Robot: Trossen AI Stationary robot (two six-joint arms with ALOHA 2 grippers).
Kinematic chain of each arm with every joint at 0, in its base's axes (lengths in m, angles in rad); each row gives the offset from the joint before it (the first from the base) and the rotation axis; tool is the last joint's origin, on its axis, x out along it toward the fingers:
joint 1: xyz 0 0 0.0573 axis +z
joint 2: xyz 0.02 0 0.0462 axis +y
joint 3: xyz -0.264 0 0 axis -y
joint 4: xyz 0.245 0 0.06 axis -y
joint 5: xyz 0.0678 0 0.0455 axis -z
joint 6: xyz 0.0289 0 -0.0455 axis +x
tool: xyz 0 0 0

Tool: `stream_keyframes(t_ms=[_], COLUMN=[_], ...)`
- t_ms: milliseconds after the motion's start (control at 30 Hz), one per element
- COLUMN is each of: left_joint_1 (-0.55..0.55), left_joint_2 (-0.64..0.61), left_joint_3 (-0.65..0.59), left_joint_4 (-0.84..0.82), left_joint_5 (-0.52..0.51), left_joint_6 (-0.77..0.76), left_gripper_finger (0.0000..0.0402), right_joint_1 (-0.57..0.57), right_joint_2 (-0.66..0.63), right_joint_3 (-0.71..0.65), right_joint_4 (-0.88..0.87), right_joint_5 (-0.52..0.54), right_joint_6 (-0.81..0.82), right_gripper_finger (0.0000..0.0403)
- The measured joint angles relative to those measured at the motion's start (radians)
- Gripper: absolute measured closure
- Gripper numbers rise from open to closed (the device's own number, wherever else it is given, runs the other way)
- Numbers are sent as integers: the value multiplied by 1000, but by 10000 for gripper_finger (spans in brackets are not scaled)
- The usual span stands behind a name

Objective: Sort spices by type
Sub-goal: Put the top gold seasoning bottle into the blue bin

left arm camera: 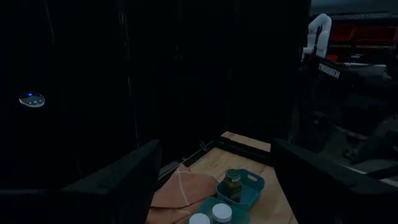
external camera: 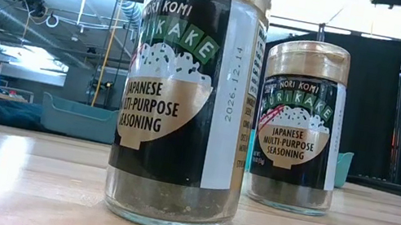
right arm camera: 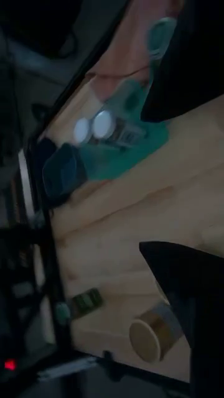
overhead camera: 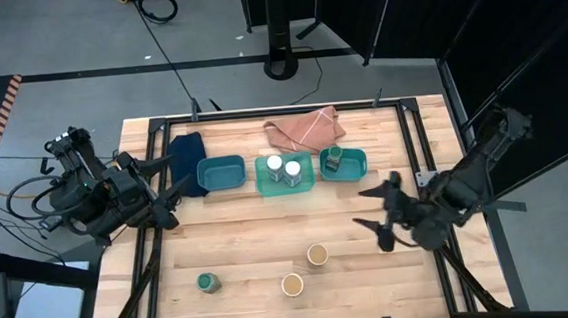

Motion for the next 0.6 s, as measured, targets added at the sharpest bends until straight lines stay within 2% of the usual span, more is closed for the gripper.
stream_keyframes(t_ms=[100,167,333,600], left_joint_1=[1,6,40,53], left_joint_2=[0,0,0,0], left_joint_3=[0,0,0,0], left_joint_4=[0,0,-4,-8], left_joint_5=[0,0,0,0], left_joint_6=[0,0,1,1], left_gripper_finger=[94,94,94,94], right_joint_1=[38,37,2,-72], right_joint_2=[-39,-38,9,66], right_joint_3=[-120,-192,-320,-353], right_joint_4=[75,179,400,495], right_joint_5=[66,68,30,22], right_joint_6=[160,182,92,-68], right_gripper_finger=[70,68,64,66])
